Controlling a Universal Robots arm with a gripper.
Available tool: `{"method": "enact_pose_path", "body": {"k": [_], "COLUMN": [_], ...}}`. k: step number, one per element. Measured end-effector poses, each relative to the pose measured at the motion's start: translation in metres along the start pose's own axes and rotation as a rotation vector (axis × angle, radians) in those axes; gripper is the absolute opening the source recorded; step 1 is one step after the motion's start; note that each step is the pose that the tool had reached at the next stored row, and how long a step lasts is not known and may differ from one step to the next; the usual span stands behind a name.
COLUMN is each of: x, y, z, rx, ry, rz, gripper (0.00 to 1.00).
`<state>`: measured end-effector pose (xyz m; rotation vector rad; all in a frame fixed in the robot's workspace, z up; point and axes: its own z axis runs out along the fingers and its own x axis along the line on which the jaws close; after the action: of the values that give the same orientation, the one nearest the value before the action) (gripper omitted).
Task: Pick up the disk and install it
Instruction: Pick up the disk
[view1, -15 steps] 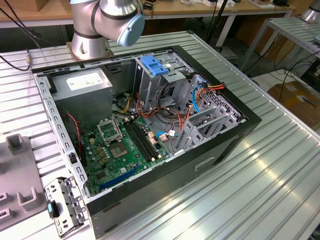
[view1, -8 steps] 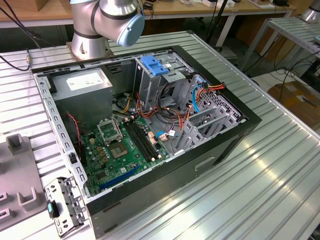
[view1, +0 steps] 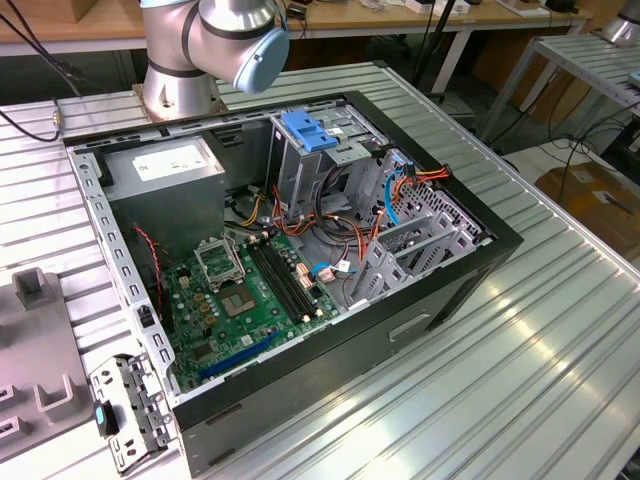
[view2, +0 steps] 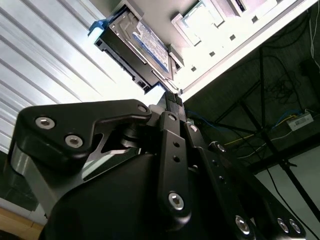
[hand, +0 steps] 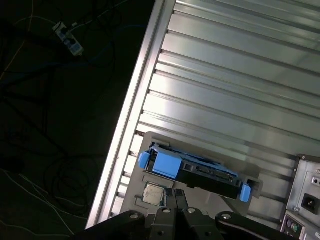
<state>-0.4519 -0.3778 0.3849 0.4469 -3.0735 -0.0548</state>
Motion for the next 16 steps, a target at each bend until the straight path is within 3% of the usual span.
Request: {"method": "enact_pose_path", "body": {"k": [9,16], "x": [0.0002,0.0002], "y": [0.0000,0.0001], "z": [0.0000,0.0000], "rx": [0.0004,0.0028], "ry": [0.0006,0.0038], "rz": [-0.012,-0.094], "gripper": [0.11,0.11]}}
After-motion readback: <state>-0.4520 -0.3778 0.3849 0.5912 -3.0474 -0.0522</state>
